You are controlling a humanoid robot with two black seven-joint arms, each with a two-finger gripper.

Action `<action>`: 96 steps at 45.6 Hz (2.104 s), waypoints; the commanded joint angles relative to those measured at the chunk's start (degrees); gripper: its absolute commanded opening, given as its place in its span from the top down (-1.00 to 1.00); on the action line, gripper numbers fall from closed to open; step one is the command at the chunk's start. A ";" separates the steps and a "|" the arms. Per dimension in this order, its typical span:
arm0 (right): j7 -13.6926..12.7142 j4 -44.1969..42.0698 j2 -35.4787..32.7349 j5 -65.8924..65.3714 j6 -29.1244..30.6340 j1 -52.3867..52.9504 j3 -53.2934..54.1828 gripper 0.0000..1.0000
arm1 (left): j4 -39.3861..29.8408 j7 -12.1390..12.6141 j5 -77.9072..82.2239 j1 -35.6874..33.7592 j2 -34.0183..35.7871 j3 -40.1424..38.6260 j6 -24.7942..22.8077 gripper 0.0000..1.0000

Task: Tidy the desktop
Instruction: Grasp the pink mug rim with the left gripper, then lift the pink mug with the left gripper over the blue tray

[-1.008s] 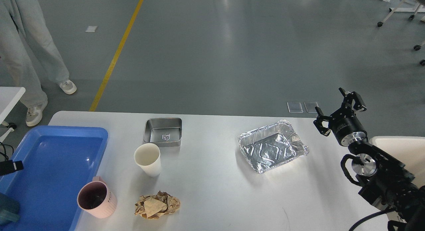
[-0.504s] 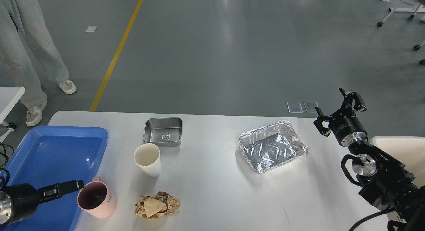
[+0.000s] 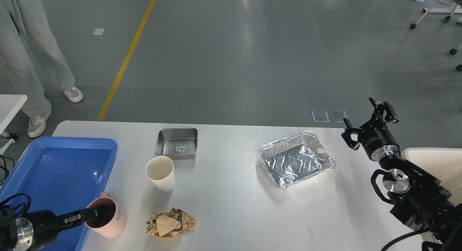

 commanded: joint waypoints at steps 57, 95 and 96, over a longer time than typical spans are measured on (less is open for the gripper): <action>-0.09 0.05 -0.40 0.02 -0.09 0.42 0.00 -1.00 | -2.11 -5.52 -9.44 -1.59 11.75 -18.70 -22.88 1.00; -0.09 0.49 0.04 0.02 -0.18 1.04 0.18 -1.00 | -1.67 -1.66 -22.19 -5.28 29.86 -21.35 -24.47 1.00; -0.09 0.49 0.04 0.02 -0.18 1.04 0.09 -1.00 | -1.58 -0.87 -22.37 -5.28 29.86 -20.83 -24.47 1.00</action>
